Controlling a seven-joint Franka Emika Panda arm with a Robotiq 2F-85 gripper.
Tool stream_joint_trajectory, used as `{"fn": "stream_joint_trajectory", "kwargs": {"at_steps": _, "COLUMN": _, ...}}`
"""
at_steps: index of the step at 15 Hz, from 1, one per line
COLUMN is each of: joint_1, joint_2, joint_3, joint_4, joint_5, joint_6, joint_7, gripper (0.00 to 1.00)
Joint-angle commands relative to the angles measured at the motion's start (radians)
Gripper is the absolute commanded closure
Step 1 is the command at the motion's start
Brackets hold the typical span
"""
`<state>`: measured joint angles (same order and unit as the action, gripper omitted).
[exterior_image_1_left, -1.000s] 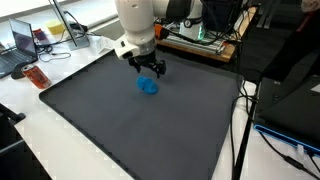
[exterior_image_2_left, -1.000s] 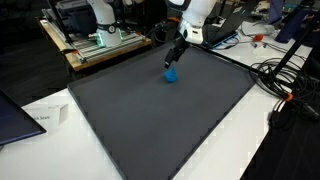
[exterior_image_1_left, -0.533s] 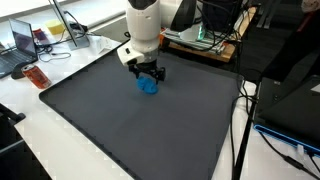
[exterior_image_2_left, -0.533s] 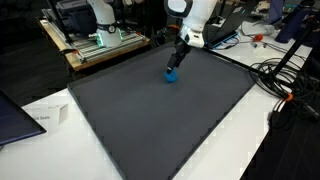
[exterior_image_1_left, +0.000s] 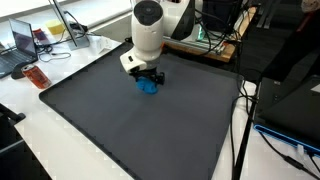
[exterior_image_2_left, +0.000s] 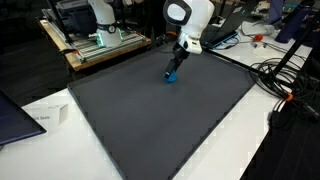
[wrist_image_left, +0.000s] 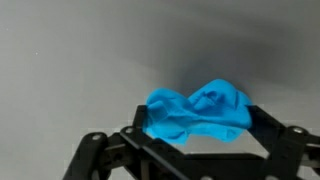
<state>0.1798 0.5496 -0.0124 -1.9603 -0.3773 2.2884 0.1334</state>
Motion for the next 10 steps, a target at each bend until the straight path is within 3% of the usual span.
{"fn": "stream_joint_trajectory", "kwargs": {"at_steps": 1, "joint_1": 0.006, "joint_2": 0.019, "joint_3": -0.002, "joint_4": -0.006, "joint_5": -0.011, "joint_6": 0.014, "joint_7": -0.008, "gripper": 0.0}}
{"fn": "stream_joint_trajectory", "kwargs": {"at_steps": 10, "joint_1": -0.013, "joint_2": 0.06, "joint_3": 0.024, "joint_4": 0.002, "joint_5": 0.019, "joint_6": 0.02, "joint_7": -0.094, "gripper": 0.0}}
